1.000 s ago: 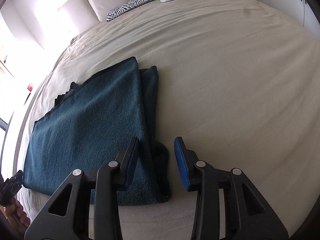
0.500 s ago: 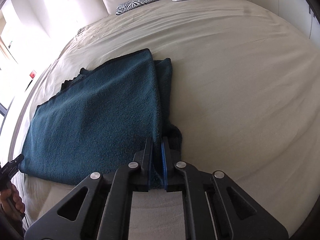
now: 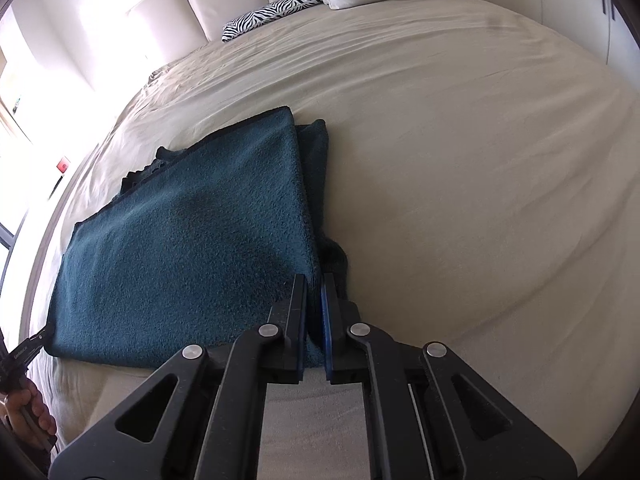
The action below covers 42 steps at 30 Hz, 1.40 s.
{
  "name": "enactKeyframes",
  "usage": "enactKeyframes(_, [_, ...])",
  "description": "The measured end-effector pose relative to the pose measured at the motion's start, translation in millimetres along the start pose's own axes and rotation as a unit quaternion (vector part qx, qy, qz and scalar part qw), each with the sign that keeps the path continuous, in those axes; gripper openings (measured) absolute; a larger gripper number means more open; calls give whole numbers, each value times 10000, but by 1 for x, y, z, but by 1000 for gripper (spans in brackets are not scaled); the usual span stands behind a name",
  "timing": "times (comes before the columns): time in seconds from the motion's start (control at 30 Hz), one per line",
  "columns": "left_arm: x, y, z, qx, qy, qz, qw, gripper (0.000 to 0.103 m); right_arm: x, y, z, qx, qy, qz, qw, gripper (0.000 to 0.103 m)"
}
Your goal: Fold small clothes
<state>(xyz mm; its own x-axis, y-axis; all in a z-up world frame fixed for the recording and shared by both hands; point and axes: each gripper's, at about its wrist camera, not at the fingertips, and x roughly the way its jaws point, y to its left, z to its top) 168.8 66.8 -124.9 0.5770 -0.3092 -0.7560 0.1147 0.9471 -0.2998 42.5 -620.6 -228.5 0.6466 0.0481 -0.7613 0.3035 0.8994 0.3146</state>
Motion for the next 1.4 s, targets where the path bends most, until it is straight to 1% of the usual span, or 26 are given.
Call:
enactKeyframes(0.27, [-1,0,-6,105,-9,12,9999,7,9,-3,-6,-12,39,-42,10000,5])
enactKeyframes(0.37, [-2,2,-11,81,-9,-19,10000,7,14,-8,-6,135,64,28,9999,5])
enactKeyframes(0.6, [0,6,-14,1,-20,-83,10000,7,15,-4,-7,43,58,-75,9999,5])
enactKeyframes(0.67, [2,9,-14,-48,-4,-127,9999,7,16,-4,-7,34,57,-88,9999,5])
enactKeyframes(0.7, [3,11,-14,-97,4,-167,9998,10,16,-4,-8,31,60,-93,9999,5])
enactKeyframes(0.8, [1,18,-14,-274,19,-360,9990,10,20,-5,-9,-12,81,-70,9999,5])
enactKeyframes(0.87, [-3,18,-14,-342,61,-419,9985,13,18,-9,-9,137,55,93,9998,6])
enactKeyframes(0.9, [-7,17,-14,-368,67,-413,9984,18,17,-12,-10,244,72,187,9995,7])
enactKeyframes(0.93, [-13,16,-13,-387,27,-326,9987,24,15,-15,-9,346,98,245,9991,7])
enactKeyframes(0.97, [-20,16,-12,-389,-79,-206,9990,38,11,-17,-9,432,115,280,9986,8])
enactKeyframes(1.0, [-29,15,-10,-391,-244,-123,9989,46,4,-17,-9,489,65,250,9985,10])
enactKeyframes(1.03, [-37,14,-7,-381,-390,-95,9985,50,-4,-16,-8,507,-69,155,9986,13])
enactKeyframes(1.1, [-45,8,1,-295,-551,-48,9980,52,-21,-11,-4,506,-342,57,9981,25])
enactKeyframes(1.13, [-45,1,7,-172,-574,-65,9982,52,-26,-7,-1,527,-426,163,9976,27])
enactKeyframes(1.17, [-42,-8,13,-7,-580,-75,9983,52,-28,-1,3,556,-462,346,9968,33])
enactKeyframes(1.2, [-37,-19,18,165,-578,-65,9982,52,-26,8,7,588,-432,599,9955,43])
enactKeyframes(1.3, [-13,-52,34,624,-575,-21,9964,52,-8,51,17,478,-151,1385,9891,44])
enactKeyframes(1.37, [11,-66,39,750,-400,76,9963,52,13,87,18,331,118,1926,9806,44])
enactKeyframes(1.4, [22,-69,40,795,-316,152,9962,52,28,103,16,328,323,2226,9738,44])
